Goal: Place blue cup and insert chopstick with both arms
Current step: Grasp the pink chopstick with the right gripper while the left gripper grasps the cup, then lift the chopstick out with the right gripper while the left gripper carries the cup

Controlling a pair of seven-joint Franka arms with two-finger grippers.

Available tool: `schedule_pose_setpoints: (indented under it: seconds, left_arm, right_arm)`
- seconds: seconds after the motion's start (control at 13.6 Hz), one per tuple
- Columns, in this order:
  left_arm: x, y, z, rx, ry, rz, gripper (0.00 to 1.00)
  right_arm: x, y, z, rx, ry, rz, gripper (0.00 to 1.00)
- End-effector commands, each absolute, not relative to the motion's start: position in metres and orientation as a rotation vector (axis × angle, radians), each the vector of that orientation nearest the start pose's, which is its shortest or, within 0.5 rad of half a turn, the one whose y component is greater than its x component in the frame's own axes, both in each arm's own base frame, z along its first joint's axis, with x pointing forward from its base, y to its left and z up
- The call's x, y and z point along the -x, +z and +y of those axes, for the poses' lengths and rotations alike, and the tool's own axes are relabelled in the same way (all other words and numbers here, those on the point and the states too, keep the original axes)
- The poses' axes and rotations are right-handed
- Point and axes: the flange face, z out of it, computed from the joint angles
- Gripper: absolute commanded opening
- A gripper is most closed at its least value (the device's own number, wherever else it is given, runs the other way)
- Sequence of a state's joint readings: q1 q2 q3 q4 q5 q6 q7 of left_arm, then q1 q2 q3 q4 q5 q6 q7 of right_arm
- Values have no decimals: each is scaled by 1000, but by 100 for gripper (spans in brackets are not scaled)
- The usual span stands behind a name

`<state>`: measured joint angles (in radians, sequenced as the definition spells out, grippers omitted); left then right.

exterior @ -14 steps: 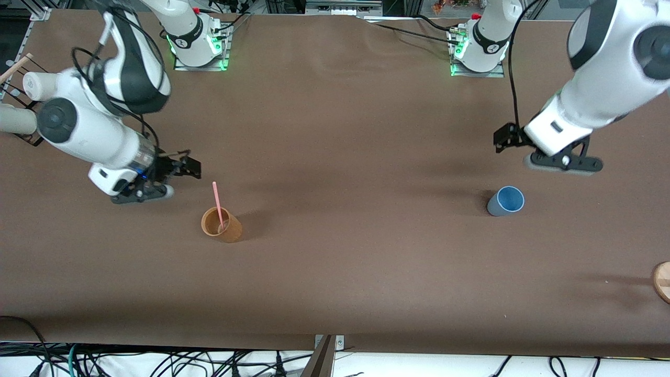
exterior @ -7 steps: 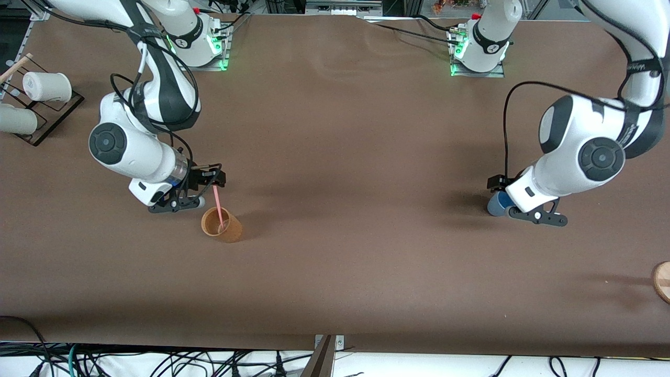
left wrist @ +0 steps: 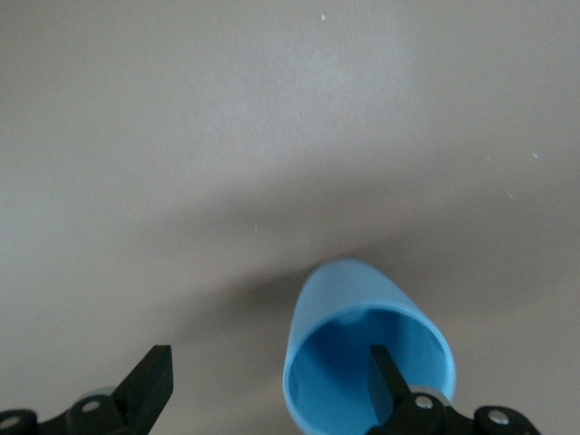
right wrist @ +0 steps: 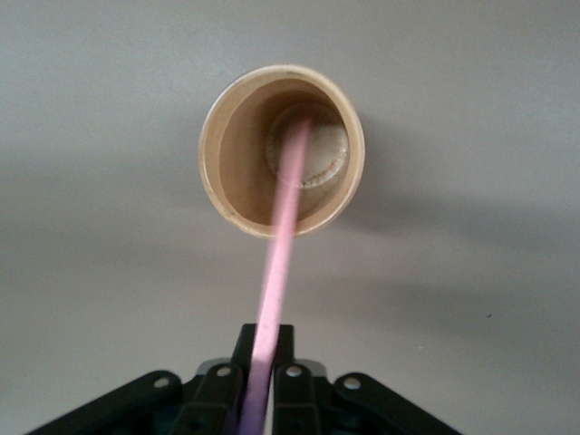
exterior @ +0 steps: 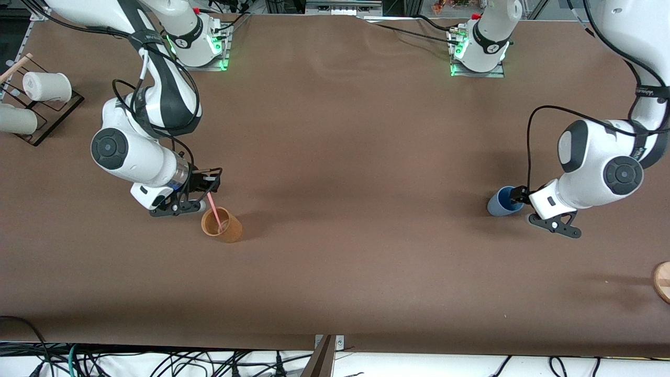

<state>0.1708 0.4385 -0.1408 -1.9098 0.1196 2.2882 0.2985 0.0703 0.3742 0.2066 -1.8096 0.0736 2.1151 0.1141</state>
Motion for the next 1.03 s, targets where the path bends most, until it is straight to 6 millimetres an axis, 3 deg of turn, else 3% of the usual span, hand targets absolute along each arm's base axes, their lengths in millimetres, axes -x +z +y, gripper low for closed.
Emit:
schedule_pose_setpoints:
  seconds: [0.0, 0.07, 0.15, 0.37, 0.51, 0.73, 0.95]
  left_arm:
    - [-607, 243, 25, 3060, 35, 573, 45]
    - [-607, 241, 24, 3057, 42, 592, 9]
    - [-608, 244, 25, 3050, 48, 622, 0]
    - [-611, 252, 24, 3051, 72, 619, 0]
    - [-613, 268, 9, 3049, 88, 637, 0]
    - [-622, 303, -39, 3080, 199, 619, 0]
    - [-616, 331, -121, 3126, 241, 480, 0]
  right_arm:
    - [-616, 349, 171, 2994, 111, -164, 0]
    - [-616, 353, 171, 2994, 107, -168, 0]
    - [-617, 364, 172, 2994, 89, -167, 0]
    - [-602, 423, 185, 3001, 86, -230, 0]
    - [-592, 471, 194, 3018, 92, -295, 0]
    - [-564, 539, 225, 3088, 59, -464, 0]
    - [-545, 576, 250, 3074, 40, -531, 0]
